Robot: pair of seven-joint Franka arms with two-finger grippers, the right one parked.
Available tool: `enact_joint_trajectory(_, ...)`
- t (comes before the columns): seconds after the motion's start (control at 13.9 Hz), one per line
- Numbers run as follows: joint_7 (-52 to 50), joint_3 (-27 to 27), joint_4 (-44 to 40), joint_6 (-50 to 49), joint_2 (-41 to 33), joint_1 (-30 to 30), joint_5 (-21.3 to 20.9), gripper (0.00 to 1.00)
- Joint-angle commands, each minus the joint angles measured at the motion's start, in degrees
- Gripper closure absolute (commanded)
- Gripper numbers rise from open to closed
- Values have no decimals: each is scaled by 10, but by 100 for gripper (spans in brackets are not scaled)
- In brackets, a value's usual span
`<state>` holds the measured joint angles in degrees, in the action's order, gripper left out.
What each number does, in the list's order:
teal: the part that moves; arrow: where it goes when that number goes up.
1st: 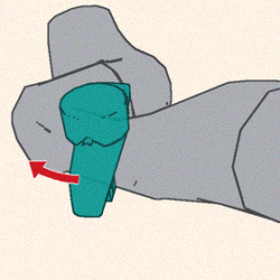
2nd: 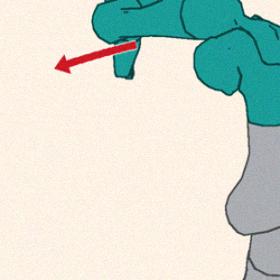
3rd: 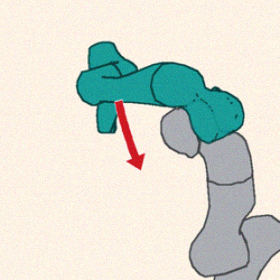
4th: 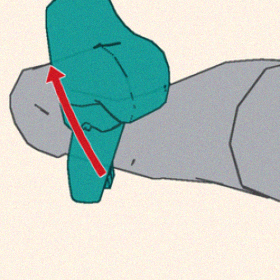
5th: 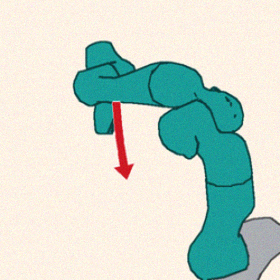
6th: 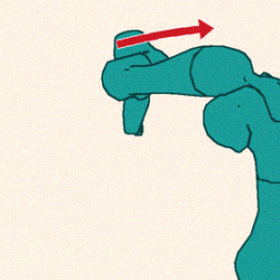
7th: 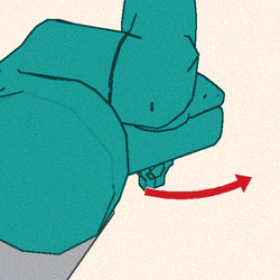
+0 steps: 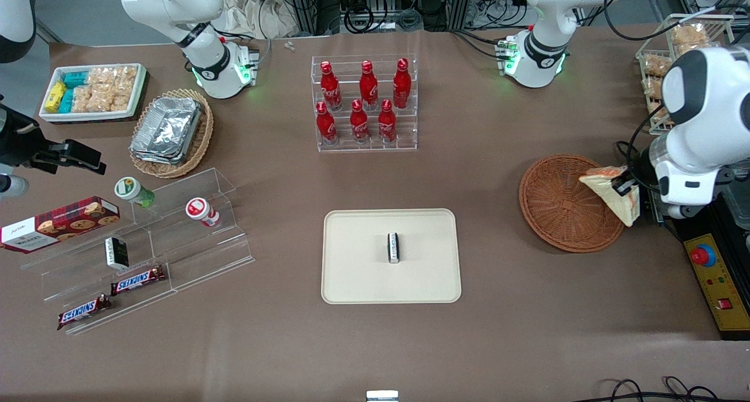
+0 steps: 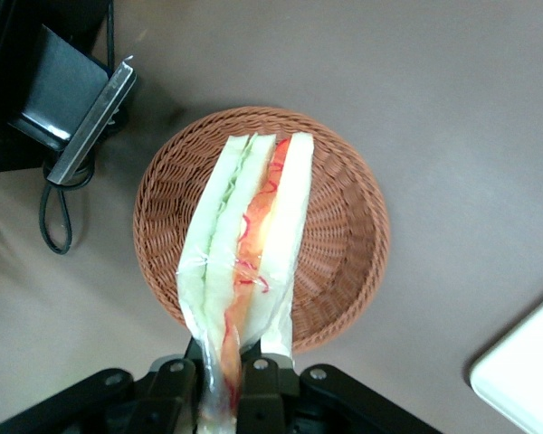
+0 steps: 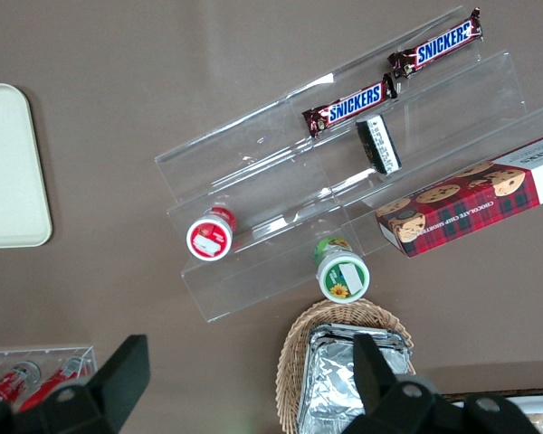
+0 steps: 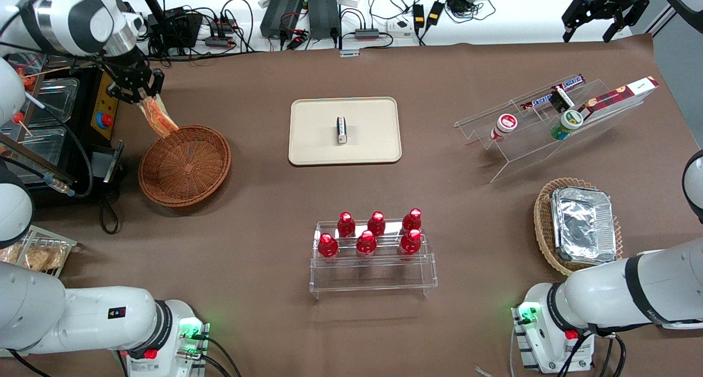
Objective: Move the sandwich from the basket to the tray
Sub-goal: 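Lift the sandwich out of the basket with the left gripper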
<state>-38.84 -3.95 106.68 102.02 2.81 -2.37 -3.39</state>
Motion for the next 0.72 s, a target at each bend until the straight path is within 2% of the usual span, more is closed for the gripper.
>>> enact_joint_trajectory(0.0,17,-39,-93,-52,29,1,-7,100)
enact_joint_trajectory(0.29,17,-128,-200,-104,75,1,-7,100)
enact_joint_trajectory(0.36,17,-153,-211,-104,86,2,-9,100)
enact_joint_trajectory(0.5,15,-198,-213,-104,110,8,-38,100)
enact_joint_trajectory(0.65,10,-214,-212,-95,135,30,-54,100)
